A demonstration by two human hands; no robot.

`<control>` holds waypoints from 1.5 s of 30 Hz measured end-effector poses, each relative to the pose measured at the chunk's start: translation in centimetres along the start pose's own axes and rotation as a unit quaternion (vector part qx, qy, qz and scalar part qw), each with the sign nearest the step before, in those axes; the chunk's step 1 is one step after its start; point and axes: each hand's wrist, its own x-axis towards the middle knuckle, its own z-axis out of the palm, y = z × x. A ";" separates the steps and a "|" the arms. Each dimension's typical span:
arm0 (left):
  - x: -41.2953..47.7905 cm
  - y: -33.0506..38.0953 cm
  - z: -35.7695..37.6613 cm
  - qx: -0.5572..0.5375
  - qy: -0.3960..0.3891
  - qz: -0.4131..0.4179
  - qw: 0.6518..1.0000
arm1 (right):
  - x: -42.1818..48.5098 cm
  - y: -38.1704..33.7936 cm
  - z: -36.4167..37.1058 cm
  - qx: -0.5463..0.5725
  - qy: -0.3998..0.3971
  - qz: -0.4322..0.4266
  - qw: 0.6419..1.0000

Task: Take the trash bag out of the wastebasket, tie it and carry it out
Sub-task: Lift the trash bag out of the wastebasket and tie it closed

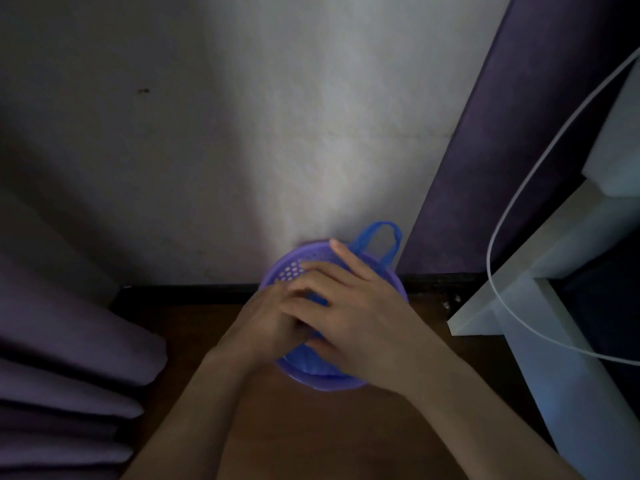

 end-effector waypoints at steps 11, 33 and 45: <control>-0.2 -0.3 -0.6 -0.207 -0.057 -0.061 0.975 | -1.0 3.1 1.4 0.275 -0.017 0.107 0.955; -0.4 3.3 -1.4 -0.254 0.045 -0.102 0.961 | 0.6 5.3 6.4 0.610 0.118 0.314 0.718; 0.0 3.4 -1.0 -0.087 0.099 -0.032 0.991 | -0.2 5.0 3.4 0.642 -0.012 0.312 0.700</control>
